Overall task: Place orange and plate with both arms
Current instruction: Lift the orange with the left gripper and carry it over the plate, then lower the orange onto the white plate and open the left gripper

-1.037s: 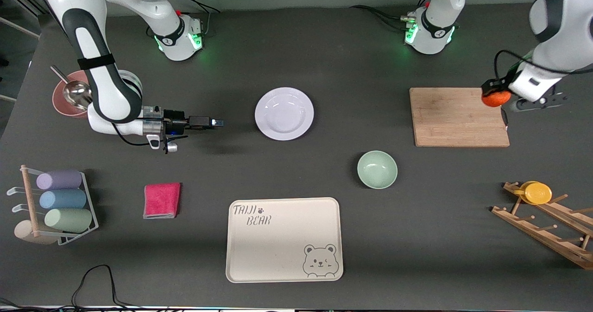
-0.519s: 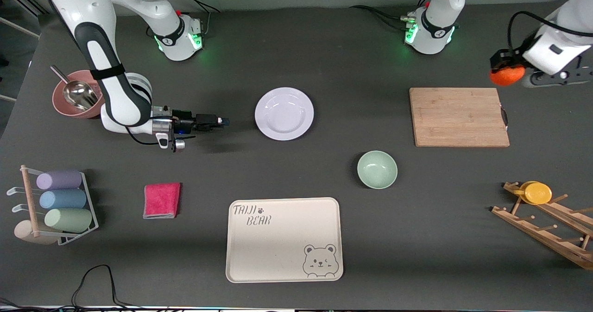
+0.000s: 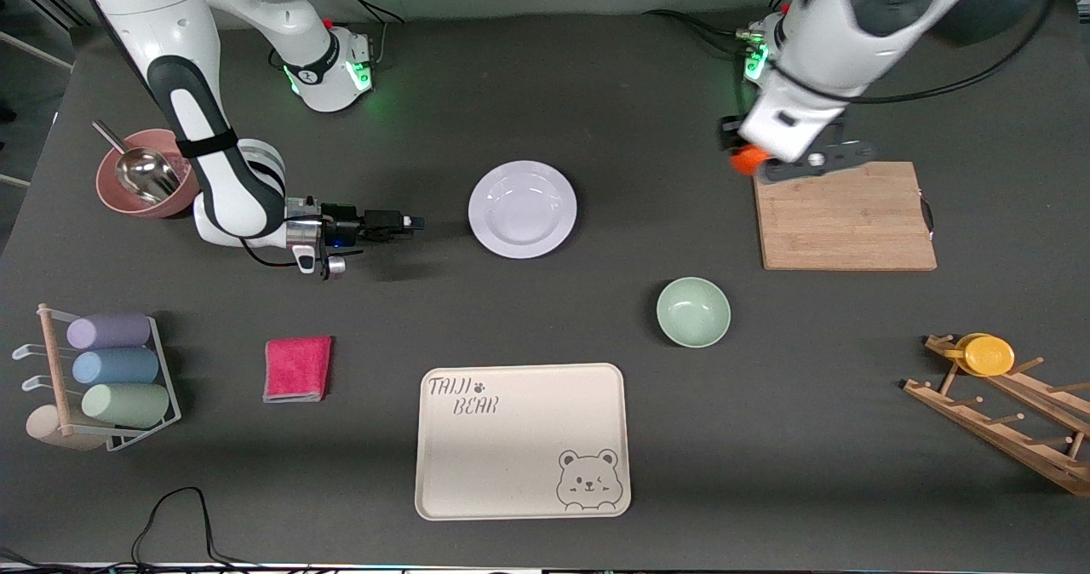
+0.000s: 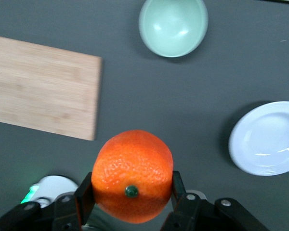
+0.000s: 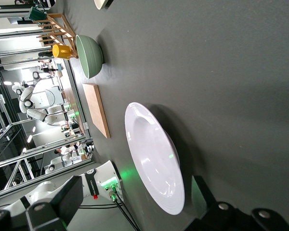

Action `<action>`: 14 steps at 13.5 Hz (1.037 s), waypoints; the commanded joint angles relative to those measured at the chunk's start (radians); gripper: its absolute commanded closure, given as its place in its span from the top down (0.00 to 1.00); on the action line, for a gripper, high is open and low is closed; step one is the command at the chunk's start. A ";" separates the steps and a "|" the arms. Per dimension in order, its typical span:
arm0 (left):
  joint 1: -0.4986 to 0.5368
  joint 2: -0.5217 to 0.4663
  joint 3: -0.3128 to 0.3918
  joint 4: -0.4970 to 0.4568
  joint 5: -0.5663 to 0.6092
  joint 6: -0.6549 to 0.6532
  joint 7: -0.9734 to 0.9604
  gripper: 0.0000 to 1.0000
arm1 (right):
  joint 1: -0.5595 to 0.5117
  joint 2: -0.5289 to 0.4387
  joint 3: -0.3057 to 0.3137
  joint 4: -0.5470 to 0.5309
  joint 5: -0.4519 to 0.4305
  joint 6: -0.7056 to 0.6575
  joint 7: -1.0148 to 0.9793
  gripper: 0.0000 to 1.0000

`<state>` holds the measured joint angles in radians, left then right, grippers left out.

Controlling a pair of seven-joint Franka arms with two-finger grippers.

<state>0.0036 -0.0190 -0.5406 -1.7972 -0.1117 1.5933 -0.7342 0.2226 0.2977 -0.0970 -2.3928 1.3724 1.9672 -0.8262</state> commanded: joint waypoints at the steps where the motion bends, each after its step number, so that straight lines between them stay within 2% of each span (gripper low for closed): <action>1: -0.100 0.195 -0.065 0.131 0.007 0.098 -0.248 0.00 | 0.014 0.009 -0.004 -0.008 0.048 0.013 -0.056 1.00; 4: -0.256 0.330 -0.064 0.136 0.088 0.279 -0.416 0.00 | 0.014 0.027 -0.004 -0.009 0.066 0.012 -0.097 1.00; 8: -0.378 0.488 -0.059 0.133 0.197 0.460 -0.559 0.00 | 0.015 0.037 -0.004 -0.009 0.066 0.013 -0.103 1.00; 12: -0.438 0.644 -0.055 0.133 0.317 0.623 -0.649 0.00 | 0.067 0.050 -0.006 -0.022 0.140 0.015 -0.143 1.00; 14: -0.459 0.704 -0.053 0.133 0.371 0.672 -0.657 0.00 | 0.067 0.055 -0.006 -0.022 0.140 0.016 -0.148 1.00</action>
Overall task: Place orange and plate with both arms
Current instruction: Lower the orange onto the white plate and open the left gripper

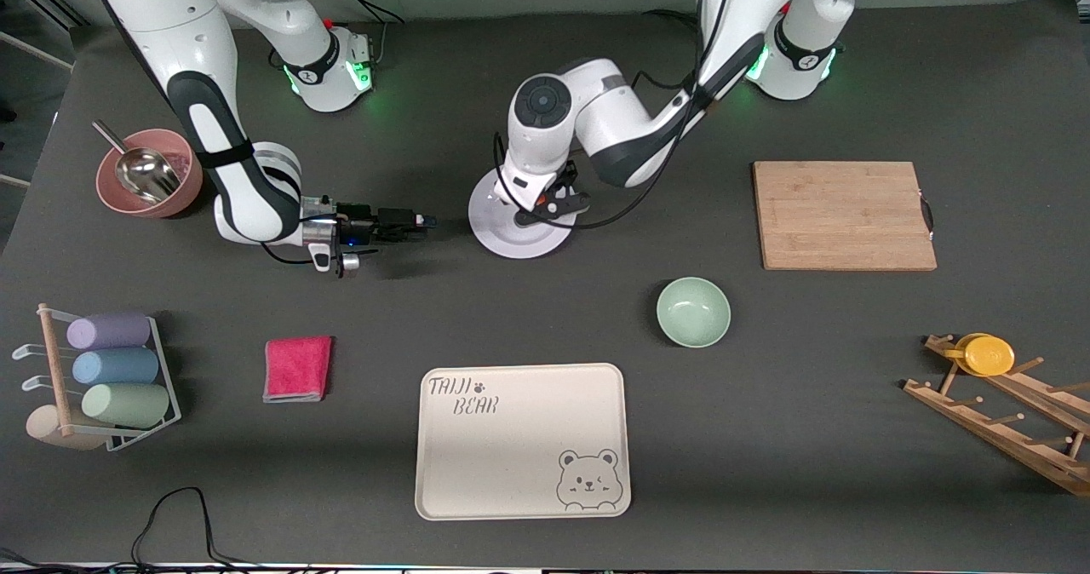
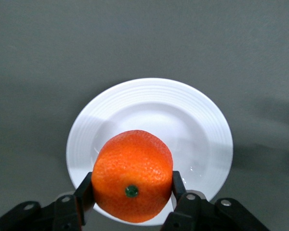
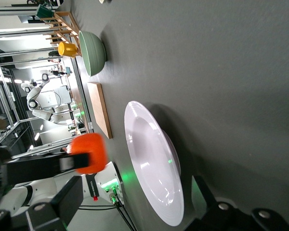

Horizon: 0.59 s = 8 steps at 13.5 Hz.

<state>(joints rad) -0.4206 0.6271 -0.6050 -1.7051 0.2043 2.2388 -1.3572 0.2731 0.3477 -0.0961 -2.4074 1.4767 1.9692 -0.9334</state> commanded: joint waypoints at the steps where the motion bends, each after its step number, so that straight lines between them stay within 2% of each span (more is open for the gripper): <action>1: -0.055 0.078 0.019 0.041 0.070 0.047 -0.052 0.00 | 0.018 0.008 -0.007 -0.009 0.037 0.019 -0.041 1.00; 4: -0.121 0.098 0.057 0.036 0.092 0.070 -0.075 0.00 | 0.020 0.010 -0.007 -0.012 0.037 0.022 -0.041 1.00; 7: -0.130 0.105 0.057 0.036 0.093 0.070 -0.102 0.00 | 0.026 0.019 -0.007 -0.018 0.039 0.023 -0.041 1.00; 8: -0.130 0.105 0.057 0.036 0.092 0.070 -0.105 0.51 | 0.028 0.022 -0.007 -0.018 0.039 0.023 -0.041 1.00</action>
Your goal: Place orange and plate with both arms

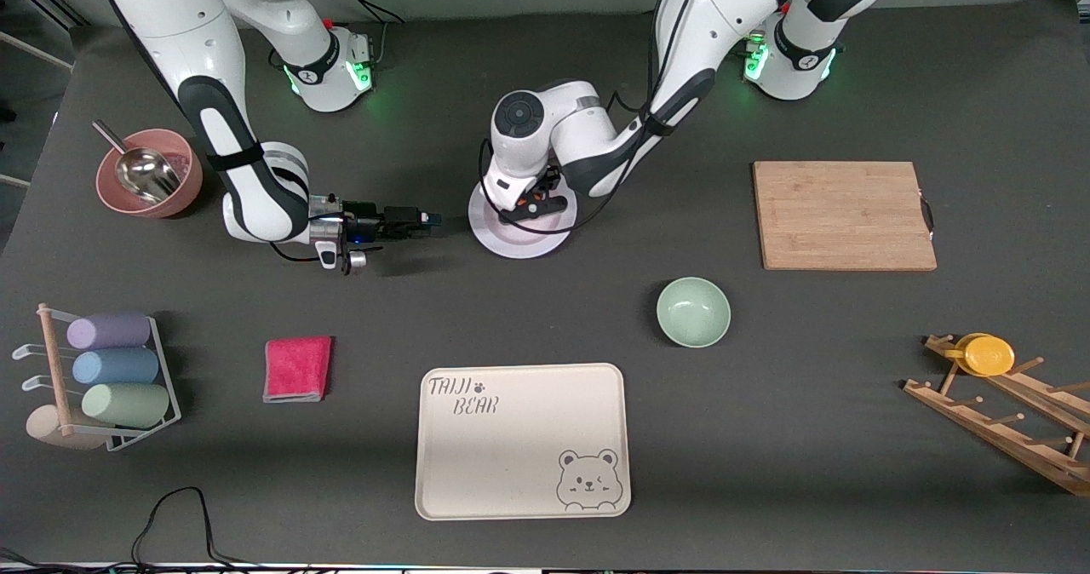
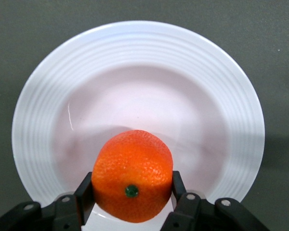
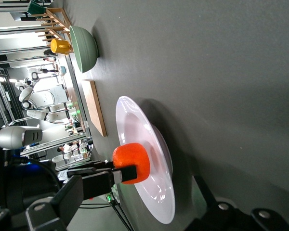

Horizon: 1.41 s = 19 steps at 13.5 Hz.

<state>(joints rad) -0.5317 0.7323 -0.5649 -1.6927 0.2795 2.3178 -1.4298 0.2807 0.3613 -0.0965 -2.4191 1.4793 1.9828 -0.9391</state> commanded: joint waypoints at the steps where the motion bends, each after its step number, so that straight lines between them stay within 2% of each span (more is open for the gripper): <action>1: -0.019 -0.001 0.017 0.022 0.017 -0.011 -0.032 0.99 | 0.020 0.011 -0.006 -0.008 0.036 0.014 -0.043 1.00; 5: 0.010 -0.030 0.019 0.022 0.018 -0.037 -0.032 1.00 | 0.046 0.056 -0.006 -0.020 0.103 0.025 -0.131 1.00; 8: 0.114 -0.146 0.013 0.022 0.007 -0.179 0.090 1.00 | 0.083 0.059 -0.006 -0.026 0.156 0.048 -0.133 1.00; 11: 0.199 -0.293 0.025 0.016 -0.046 -0.341 0.219 1.00 | 0.094 0.060 -0.005 -0.026 0.171 0.065 -0.136 1.00; 12: 0.215 -0.342 0.060 0.016 -0.058 -0.398 0.309 1.00 | 0.100 0.061 -0.005 -0.028 0.182 0.065 -0.138 1.00; 13: 0.219 -0.400 0.109 0.018 -0.125 -0.460 0.432 1.00 | 0.112 0.062 -0.006 -0.028 0.194 0.065 -0.138 1.00; 15: 0.211 -0.509 0.277 0.002 -0.274 -0.535 0.633 1.00 | 0.124 0.067 -0.005 -0.028 0.220 0.067 -0.138 1.00; 19: 0.223 -0.660 0.509 -0.036 -0.289 -0.684 0.926 1.00 | 0.144 0.073 -0.005 -0.028 0.248 0.097 -0.139 1.00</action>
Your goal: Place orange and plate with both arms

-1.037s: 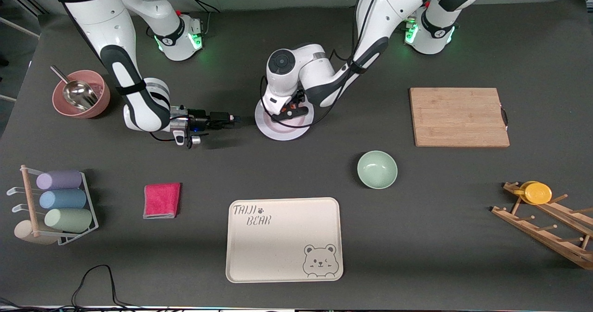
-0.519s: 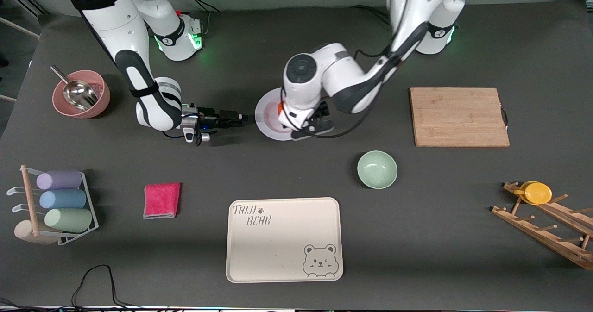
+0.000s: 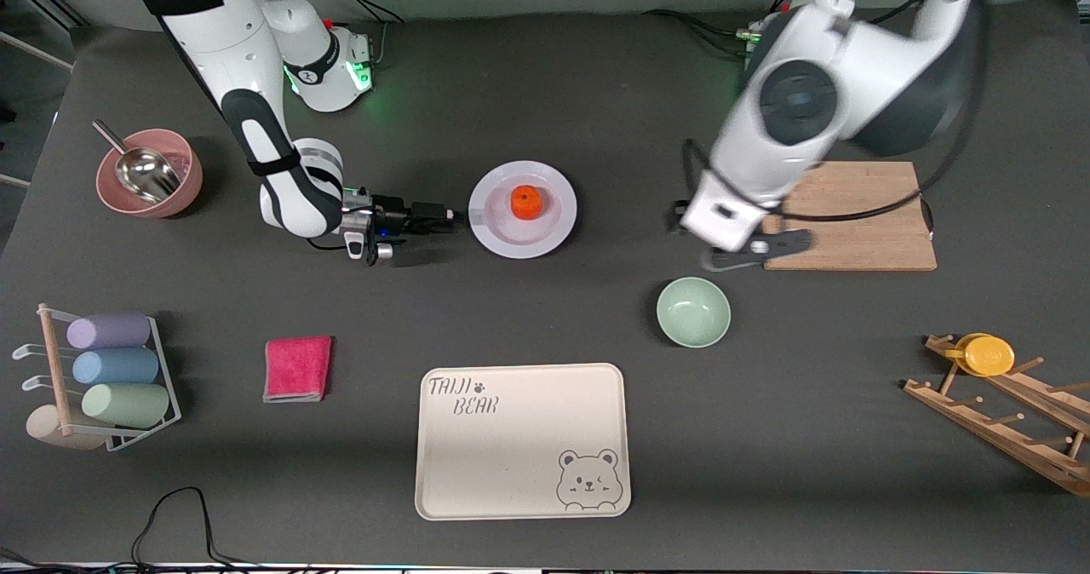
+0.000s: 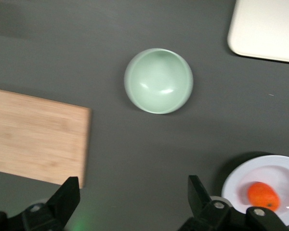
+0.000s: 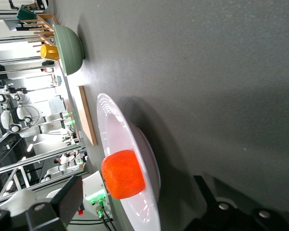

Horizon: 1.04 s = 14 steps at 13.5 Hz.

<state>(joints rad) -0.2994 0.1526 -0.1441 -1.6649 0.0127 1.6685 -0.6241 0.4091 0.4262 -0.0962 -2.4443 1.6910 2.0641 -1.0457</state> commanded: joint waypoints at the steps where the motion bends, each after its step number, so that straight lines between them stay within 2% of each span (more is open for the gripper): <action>1: -0.006 -0.099 0.139 -0.064 -0.022 -0.062 0.188 1.00 | 0.016 0.009 -0.004 -0.002 0.036 0.016 -0.033 1.00; 2: 0.009 -0.114 0.179 -0.065 -0.022 -0.076 0.254 1.00 | 0.017 0.011 0.000 -0.002 0.048 0.017 -0.033 1.00; 3: 0.054 -0.129 0.188 -0.070 -0.019 -0.081 0.320 1.00 | 0.048 0.014 -0.002 -0.002 0.079 0.018 -0.033 1.00; 5: 0.190 -0.143 0.161 -0.070 -0.011 -0.104 0.430 1.00 | 0.092 0.016 -0.004 -0.002 0.146 0.021 -0.033 1.00; 6: 0.230 -0.149 0.156 -0.069 0.005 -0.107 0.458 1.00 | 0.093 0.014 -0.002 -0.002 0.147 0.034 -0.034 1.00; 8: 0.270 -0.177 0.153 -0.065 0.065 -0.118 0.498 1.00 | 0.094 0.016 -0.002 -0.002 0.147 0.041 -0.045 1.00; 10: 0.305 -0.205 0.141 -0.065 0.076 -0.121 0.532 1.00 | 0.094 0.016 -0.002 -0.002 0.148 0.048 -0.060 0.96; 11: 0.307 -0.211 0.143 -0.064 0.085 -0.134 0.534 1.00 | 0.094 0.016 -0.002 -0.002 0.148 0.048 -0.077 0.90; 12: 0.298 -0.212 0.150 -0.064 0.096 -0.136 0.534 1.00 | 0.094 0.016 -0.002 -0.002 0.148 0.050 -0.089 0.80; 13: 0.296 -0.215 0.153 -0.067 0.096 -0.130 0.538 1.00 | 0.094 0.014 -0.002 -0.002 0.148 0.050 -0.089 0.63; 14: 0.280 -0.214 0.175 -0.067 0.096 -0.125 0.541 1.00 | 0.094 0.014 -0.002 -0.002 0.148 0.054 -0.089 0.51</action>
<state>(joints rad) -0.0092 -0.0397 0.0196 -1.7069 0.0919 1.5401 -0.1034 0.4980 0.4354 -0.0969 -2.4465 1.8079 2.1052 -1.0961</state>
